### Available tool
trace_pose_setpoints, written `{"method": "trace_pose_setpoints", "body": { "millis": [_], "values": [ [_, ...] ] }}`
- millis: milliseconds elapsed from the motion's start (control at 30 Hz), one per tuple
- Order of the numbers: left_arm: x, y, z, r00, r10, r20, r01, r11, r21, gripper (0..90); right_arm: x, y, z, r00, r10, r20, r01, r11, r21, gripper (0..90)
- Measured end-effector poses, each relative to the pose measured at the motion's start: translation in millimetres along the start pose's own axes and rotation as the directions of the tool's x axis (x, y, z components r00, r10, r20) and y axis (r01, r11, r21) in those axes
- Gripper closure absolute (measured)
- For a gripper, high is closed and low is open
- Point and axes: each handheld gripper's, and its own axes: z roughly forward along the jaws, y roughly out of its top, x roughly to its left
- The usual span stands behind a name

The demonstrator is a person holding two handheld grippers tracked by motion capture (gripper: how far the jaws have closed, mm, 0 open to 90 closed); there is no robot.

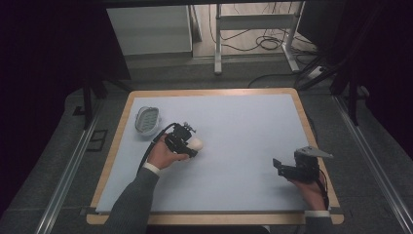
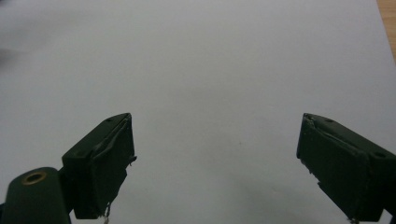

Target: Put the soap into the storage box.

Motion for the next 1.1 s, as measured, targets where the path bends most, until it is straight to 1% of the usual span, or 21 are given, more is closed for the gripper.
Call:
{"method": "trace_pose_setpoints", "body": {
  "millis": [300, 367, 567, 733, 1100],
  "values": [
    [10.2, 0.4, -8.1, 0.9996, -0.024, -0.016, 0.024, 0.9996, -0.016, 49.5, 0.6, 0.1, 0.0, 1.0000, -0.001, -0.001, 0.001, 1.000, 0.002, 11.1],
    [15.1, -0.5, -10.1, 0.9992, -0.036, -0.016, 0.035, 0.9992, -0.021, 49.5, 0.4, -0.2, 0.5, 1.0000, -0.002, -0.001, 0.002, 1.000, 0.004, 11.1],
    [22.8, -2.6, -13.2, 0.9984, -0.055, -0.017, 0.054, 0.9981, -0.030, 49.5, 0.4, -0.3, 0.5, 1.0000, -0.002, 0.001, 0.002, 1.000, 0.005, 11.1],
    [30.9, -5.2, -17.7, 0.9963, -0.082, -0.024, 0.081, 0.9957, -0.043, 49.5, 0.9, -0.3, 0.7, 1.0000, -0.007, -0.006, 0.007, 1.000, 0.001, 11.1],
    [41.1, -6.5, -28.4, 0.9934, -0.106, -0.045, 0.103, 0.9930, -0.057, 49.5, 1.1, -0.7, 1.3, 0.9999, -0.008, -0.006, 0.008, 1.000, 0.004, 11.1]
  ]
}}
